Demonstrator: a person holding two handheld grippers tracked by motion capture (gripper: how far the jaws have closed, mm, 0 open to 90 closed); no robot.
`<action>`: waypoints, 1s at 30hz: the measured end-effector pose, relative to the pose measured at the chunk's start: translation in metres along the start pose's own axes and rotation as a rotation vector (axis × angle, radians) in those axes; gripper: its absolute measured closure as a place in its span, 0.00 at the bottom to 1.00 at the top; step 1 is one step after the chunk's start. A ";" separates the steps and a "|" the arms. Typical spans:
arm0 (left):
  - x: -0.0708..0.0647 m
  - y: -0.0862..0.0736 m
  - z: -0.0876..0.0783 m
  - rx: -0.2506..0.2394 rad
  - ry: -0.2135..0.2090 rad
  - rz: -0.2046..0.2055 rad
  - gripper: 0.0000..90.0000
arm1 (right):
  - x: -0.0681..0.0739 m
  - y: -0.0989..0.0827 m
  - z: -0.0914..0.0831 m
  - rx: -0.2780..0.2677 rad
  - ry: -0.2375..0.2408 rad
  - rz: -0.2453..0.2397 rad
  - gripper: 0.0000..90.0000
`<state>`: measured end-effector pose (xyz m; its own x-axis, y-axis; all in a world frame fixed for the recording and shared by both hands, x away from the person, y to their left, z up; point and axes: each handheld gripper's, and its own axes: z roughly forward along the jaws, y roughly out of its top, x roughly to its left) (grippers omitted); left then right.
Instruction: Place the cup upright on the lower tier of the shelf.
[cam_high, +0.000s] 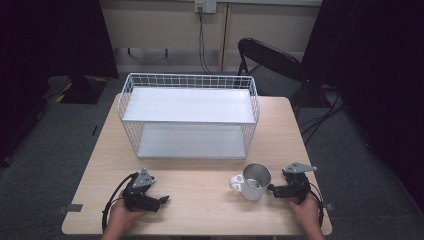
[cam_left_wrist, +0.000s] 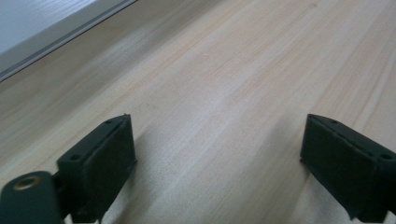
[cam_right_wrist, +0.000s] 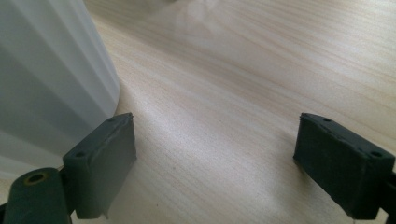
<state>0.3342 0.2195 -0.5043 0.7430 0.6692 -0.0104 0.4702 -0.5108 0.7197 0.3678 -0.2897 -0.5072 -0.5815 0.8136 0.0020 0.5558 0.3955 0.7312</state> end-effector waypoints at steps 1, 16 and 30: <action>0.000 0.000 0.000 0.000 0.003 -0.001 0.08 | 0.000 0.000 0.000 0.000 0.000 0.000 0.13; -0.011 0.011 0.000 0.049 -0.008 0.017 0.18 | 0.001 -0.002 -0.003 0.002 -0.008 0.011 0.13; -0.048 0.055 0.015 -0.005 -0.172 0.073 0.20 | 0.001 -0.003 -0.003 0.001 -0.008 0.009 0.13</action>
<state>0.3313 0.1512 -0.4748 0.8456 0.5283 -0.0762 0.4101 -0.5517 0.7262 0.3641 -0.2916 -0.5071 -0.5720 0.8202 0.0032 0.5617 0.3888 0.7303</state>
